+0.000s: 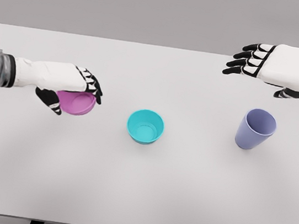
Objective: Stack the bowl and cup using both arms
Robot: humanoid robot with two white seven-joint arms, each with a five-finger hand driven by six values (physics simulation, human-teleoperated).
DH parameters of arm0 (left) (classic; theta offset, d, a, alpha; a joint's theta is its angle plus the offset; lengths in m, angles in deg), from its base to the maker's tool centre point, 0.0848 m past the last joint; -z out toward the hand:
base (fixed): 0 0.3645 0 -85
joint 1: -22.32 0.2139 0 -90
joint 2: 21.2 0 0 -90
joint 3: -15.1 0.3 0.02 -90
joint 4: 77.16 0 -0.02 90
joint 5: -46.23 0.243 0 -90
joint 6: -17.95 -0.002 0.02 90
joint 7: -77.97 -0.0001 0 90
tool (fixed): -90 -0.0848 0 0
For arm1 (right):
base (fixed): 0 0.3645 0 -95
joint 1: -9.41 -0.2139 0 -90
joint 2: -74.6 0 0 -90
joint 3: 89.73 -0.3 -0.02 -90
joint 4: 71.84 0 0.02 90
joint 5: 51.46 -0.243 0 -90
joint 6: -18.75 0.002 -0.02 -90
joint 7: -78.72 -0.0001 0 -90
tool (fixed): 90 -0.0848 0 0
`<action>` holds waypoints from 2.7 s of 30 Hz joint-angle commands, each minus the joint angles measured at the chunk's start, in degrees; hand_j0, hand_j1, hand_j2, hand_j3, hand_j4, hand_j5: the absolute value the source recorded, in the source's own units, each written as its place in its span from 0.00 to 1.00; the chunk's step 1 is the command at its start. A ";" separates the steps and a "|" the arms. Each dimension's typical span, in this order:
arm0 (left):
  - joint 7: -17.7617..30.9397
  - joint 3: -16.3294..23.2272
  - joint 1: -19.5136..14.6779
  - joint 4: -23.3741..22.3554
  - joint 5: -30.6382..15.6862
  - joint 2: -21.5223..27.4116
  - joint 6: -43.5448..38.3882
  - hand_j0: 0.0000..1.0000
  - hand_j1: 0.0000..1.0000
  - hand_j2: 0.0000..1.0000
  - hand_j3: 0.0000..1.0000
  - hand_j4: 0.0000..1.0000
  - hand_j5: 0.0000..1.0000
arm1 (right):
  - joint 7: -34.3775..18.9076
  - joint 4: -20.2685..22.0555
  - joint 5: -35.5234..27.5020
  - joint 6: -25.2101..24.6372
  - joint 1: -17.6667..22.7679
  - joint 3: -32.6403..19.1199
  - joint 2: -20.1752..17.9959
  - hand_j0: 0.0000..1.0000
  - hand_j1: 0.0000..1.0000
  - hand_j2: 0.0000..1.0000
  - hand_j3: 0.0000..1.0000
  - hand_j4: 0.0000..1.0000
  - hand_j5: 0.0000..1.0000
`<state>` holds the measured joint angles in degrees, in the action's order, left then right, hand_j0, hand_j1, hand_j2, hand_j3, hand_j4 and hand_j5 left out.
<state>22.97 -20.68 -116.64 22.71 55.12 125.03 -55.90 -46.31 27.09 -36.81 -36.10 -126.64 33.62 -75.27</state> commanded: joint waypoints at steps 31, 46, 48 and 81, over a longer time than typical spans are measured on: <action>0.00 1.15 -3.52 1.21 2.28 -12.98 1.79 0.74 0.74 0.74 0.74 0.74 0.74 | 0.03 -0.05 -0.23 -0.16 0.00 -0.03 0.01 1.00 1.00 1.00 1.00 1.00 1.00; 0.00 5.45 -4.57 0.95 4.48 -16.15 -1.73 0.74 0.74 0.74 0.74 0.74 0.74 | 0.03 -0.05 -0.23 -0.16 0.00 -0.03 0.01 1.00 1.00 1.00 1.00 1.00 1.00; 0.00 6.16 -4.57 0.95 5.00 -16.50 -1.73 0.74 0.74 0.74 0.74 0.74 0.74 | 0.03 -0.05 -0.23 -0.16 0.00 -0.03 0.01 1.00 1.00 1.00 1.00 1.00 1.00; 0.00 6.95 -3.87 -4.85 7.90 -21.34 -0.94 0.74 0.74 0.74 0.74 0.74 0.74 | 0.03 -1.02 -6.21 -0.16 5.01 -6.89 -5.09 1.00 1.00 1.00 1.00 1.00 1.00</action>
<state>22.97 -13.73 -120.50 18.05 63.15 103.78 -56.75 -46.31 26.36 -42.49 -36.08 -121.63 28.05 -80.17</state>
